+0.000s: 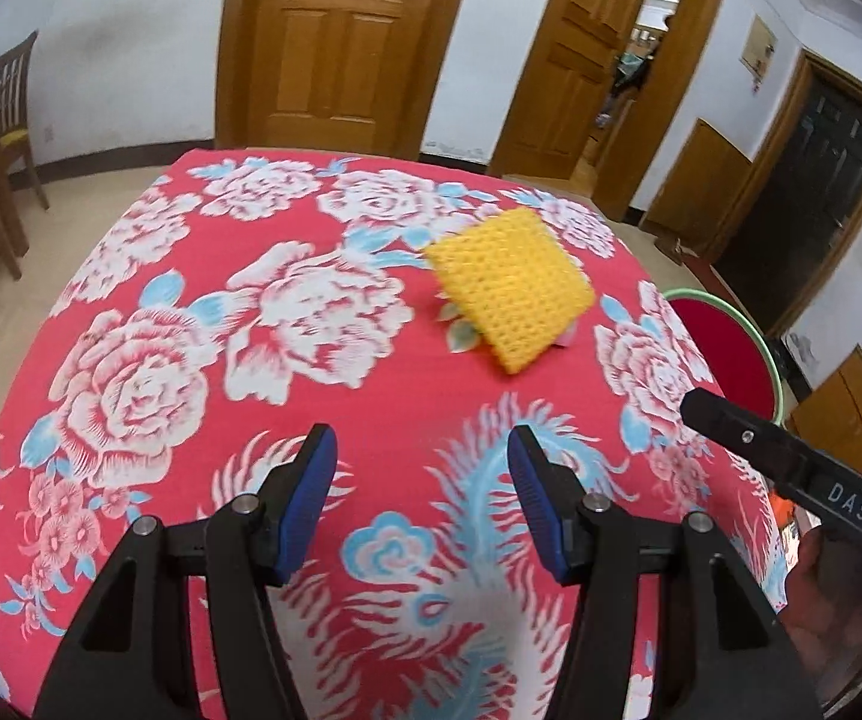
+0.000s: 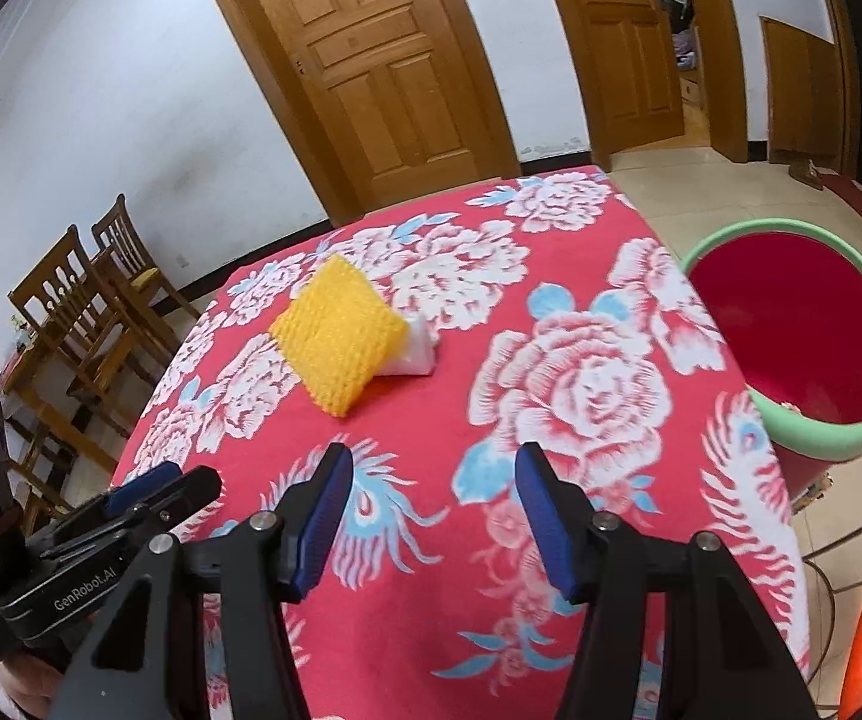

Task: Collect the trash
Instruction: 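Move both tools back over the table toward the yellow foam net, then grasp the yellow foam net with the right tool while the left tool grasps the white plastic packet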

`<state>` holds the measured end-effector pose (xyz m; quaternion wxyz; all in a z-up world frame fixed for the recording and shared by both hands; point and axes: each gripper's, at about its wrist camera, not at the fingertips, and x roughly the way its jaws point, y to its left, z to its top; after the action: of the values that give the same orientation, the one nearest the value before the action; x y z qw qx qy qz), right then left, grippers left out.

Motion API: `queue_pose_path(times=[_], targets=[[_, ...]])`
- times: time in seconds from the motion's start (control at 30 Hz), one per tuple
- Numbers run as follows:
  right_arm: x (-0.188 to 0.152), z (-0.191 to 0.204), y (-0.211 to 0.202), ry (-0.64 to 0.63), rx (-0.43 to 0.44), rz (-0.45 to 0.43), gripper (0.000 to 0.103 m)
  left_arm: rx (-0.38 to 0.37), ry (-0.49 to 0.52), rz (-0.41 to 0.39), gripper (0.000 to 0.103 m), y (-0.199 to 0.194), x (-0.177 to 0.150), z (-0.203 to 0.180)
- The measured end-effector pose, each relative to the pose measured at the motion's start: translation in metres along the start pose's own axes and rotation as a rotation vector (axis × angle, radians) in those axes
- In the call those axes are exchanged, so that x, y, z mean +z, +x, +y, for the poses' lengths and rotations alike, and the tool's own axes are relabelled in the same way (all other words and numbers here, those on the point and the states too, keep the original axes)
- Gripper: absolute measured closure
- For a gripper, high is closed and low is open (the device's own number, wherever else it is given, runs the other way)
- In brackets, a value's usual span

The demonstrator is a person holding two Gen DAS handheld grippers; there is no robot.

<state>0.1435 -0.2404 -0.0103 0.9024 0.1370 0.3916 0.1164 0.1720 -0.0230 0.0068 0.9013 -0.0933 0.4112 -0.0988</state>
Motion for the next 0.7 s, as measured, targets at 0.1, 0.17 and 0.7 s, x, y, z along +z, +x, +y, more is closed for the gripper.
queue_pose_path(times=[0.1,0.17,0.7], targets=[[0.005,0.006,0.006,-0.005,0.017,-0.001,0.037,-0.007,-0.018,0.008,0.044,0.004,0.002,0.006],[0.009,0.010,0.011,-0.013,0.021,-0.002,0.037,-0.009,-0.020,0.009,0.044,0.008,0.005,0.008],[0.065,0.032,0.084,-0.048,-0.003,0.073,0.024,-0.026,-0.104,0.025,0.044,0.040,0.043,0.038]])
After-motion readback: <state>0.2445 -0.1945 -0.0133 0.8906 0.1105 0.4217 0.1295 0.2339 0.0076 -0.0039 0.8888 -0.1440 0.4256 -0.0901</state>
